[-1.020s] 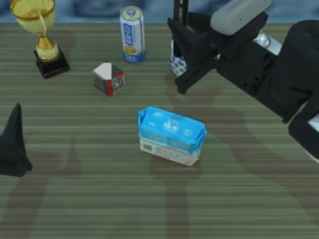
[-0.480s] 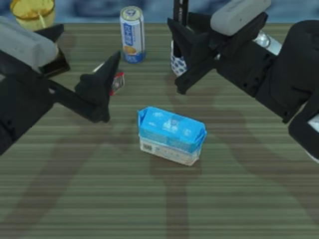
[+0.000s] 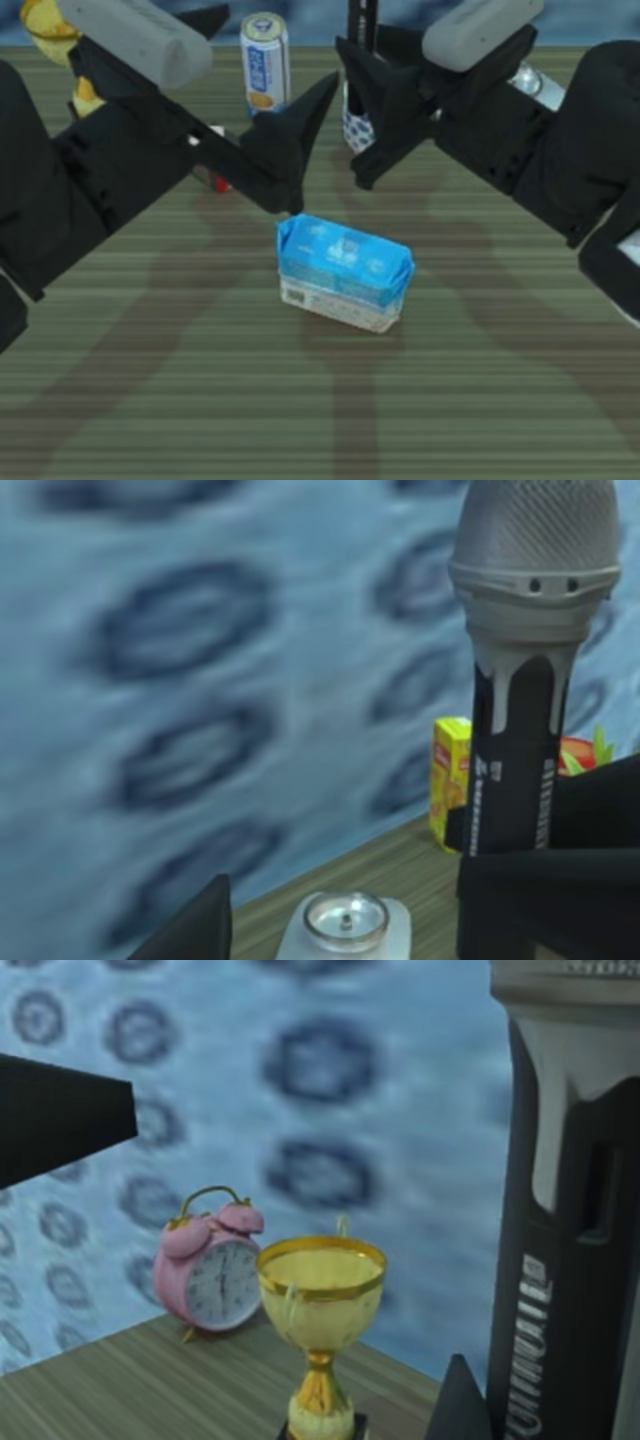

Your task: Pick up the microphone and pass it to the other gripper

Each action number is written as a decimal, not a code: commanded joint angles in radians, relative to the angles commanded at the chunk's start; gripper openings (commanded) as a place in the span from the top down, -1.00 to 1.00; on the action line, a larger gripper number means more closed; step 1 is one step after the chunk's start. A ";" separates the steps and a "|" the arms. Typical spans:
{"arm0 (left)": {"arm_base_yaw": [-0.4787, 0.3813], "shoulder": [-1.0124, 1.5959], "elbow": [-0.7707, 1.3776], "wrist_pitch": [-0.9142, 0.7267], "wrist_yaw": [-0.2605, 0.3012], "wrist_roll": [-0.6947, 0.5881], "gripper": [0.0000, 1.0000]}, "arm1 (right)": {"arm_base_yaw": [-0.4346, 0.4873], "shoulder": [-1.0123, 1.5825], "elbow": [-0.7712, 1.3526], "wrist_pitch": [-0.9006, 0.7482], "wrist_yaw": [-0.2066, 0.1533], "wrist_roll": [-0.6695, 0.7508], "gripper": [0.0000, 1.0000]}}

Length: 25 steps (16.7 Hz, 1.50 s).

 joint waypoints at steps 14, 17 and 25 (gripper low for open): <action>-0.055 0.410 0.312 0.097 -0.048 0.003 -1.00 | 0.000 0.000 0.000 0.000 0.000 0.000 1.00; -0.055 0.415 0.317 0.098 -0.049 0.003 -1.00 | 0.000 0.000 0.000 0.000 0.000 0.000 1.00; -0.055 0.415 0.317 0.098 -0.049 0.003 0.06 | 0.000 0.000 0.000 0.000 0.000 0.000 1.00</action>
